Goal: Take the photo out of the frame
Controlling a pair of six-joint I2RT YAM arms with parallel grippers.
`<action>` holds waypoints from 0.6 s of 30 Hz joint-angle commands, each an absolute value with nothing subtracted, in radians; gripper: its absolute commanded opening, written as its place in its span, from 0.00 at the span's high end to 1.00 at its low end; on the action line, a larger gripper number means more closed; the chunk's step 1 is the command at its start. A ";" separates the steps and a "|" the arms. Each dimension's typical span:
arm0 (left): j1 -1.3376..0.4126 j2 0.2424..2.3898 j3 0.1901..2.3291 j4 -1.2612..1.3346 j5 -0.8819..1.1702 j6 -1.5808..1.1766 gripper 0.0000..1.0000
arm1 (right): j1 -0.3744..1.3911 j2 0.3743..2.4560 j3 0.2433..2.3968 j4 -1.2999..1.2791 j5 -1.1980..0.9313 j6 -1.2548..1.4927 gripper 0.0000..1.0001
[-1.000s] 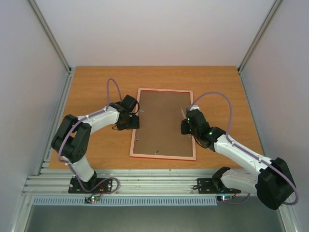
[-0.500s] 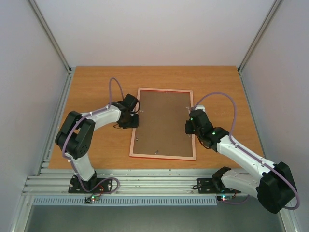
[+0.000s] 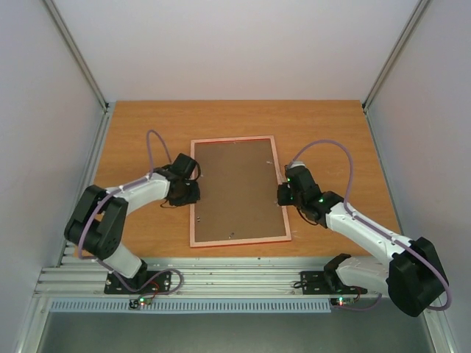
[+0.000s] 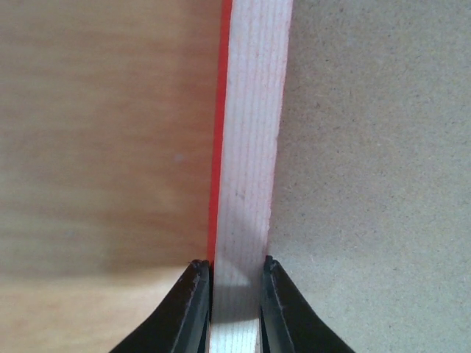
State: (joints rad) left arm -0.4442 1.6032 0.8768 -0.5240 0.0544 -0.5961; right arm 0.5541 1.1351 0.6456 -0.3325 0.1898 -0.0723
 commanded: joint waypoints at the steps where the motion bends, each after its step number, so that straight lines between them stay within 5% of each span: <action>1: -0.435 1.509 0.792 -0.504 0.004 -0.756 0.86 | 0.548 1.139 0.636 -0.263 0.137 -0.090 0.99; 18: -0.550 1.346 0.526 -0.234 0.115 -1.276 0.84 | 0.549 1.141 0.573 -0.163 0.011 -0.082 0.99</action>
State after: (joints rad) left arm -0.4828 1.3396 0.5671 -0.3153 0.0647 -1.0481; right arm 0.5541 1.1454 0.5823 -0.2073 0.0471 -0.0803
